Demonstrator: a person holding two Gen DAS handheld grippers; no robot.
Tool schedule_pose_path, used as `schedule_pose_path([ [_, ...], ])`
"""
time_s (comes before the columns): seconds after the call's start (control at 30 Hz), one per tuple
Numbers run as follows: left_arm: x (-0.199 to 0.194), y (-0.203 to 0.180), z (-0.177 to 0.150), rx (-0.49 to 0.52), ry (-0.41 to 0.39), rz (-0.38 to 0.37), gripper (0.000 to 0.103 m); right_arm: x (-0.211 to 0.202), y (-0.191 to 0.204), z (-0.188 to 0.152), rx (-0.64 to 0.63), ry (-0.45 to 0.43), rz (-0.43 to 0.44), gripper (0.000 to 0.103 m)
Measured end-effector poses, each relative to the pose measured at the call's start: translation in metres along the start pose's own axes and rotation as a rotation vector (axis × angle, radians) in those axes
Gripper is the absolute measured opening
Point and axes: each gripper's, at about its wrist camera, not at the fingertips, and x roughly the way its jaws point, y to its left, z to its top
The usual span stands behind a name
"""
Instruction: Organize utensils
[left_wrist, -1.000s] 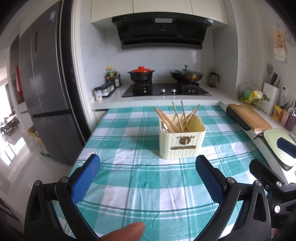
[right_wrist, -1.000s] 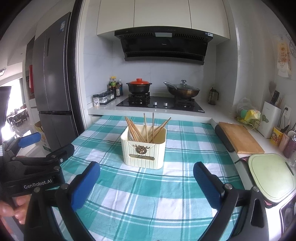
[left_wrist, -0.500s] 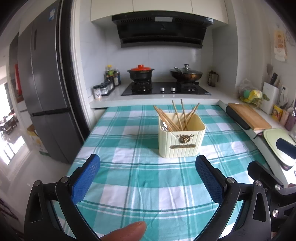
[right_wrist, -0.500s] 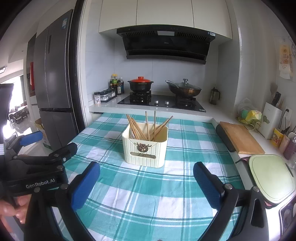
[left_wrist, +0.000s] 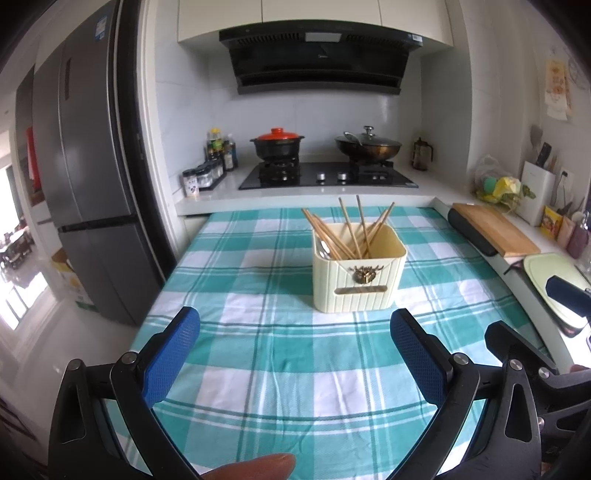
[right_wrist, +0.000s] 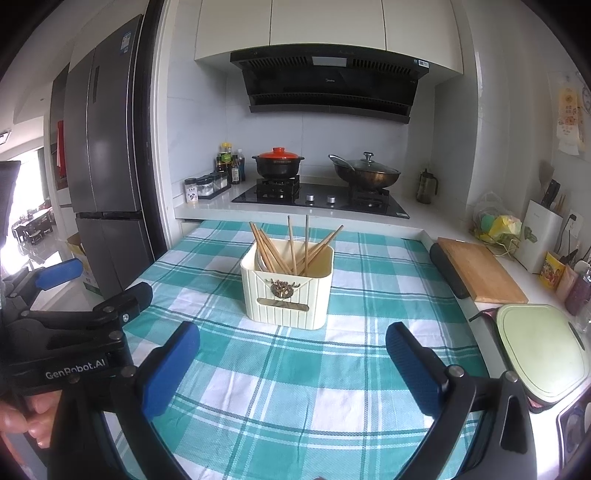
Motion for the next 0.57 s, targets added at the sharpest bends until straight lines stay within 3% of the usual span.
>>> schedule_pose_path([
  [0.57, 0.0055, 0.0027, -0.0044, -0.028, 0.011, -0.008, 0.103, 0.005, 0.0025, -0.003, -0.009, 0.023, -0.002, 0.103],
])
